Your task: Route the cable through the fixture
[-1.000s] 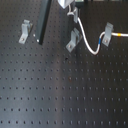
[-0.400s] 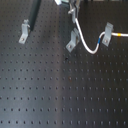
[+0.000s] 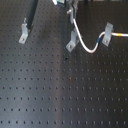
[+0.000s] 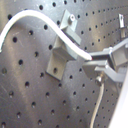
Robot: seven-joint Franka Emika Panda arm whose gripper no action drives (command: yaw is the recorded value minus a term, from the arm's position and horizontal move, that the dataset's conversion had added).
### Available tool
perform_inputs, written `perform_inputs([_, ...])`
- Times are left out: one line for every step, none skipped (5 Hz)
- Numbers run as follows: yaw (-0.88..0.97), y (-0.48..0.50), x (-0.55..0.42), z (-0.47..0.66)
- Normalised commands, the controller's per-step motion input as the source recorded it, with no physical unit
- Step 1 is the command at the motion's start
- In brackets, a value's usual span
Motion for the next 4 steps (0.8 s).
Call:
perform_inputs([0.00, -0.001, -0.001, 0.41])
perform_inputs([0.19, 0.145, -0.060, 0.23])
perform_inputs([0.27, 0.163, -0.062, 0.11])
perform_inputs([0.24, 0.162, -0.051, 0.03])
